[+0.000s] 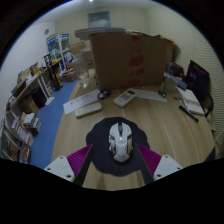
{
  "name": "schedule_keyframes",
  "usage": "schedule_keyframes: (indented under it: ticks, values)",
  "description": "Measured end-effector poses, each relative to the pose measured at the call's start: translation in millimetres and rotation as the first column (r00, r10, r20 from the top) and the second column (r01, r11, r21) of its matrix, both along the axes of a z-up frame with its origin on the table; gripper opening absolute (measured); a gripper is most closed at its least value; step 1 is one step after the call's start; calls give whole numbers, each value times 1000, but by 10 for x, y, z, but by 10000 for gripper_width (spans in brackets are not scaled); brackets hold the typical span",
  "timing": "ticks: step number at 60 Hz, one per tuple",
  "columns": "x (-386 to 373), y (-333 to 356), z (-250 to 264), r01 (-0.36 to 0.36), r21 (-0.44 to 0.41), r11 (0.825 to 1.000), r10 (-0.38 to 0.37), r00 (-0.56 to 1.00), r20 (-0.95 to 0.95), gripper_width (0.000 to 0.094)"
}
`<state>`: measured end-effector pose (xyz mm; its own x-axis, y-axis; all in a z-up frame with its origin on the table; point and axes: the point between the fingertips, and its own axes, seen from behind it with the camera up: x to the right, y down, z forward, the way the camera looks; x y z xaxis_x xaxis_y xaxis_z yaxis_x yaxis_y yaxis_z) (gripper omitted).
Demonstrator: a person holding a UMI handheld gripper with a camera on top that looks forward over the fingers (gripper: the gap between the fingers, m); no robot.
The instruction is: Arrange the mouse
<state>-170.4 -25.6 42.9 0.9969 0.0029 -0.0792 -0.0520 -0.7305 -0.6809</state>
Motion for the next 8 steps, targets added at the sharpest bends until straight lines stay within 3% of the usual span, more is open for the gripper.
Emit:
schedule_keyframes:
  ticks: [8]
  values:
    - [-183, -470, 286, 11, -15, 1000, -12, 999, -53, 842]
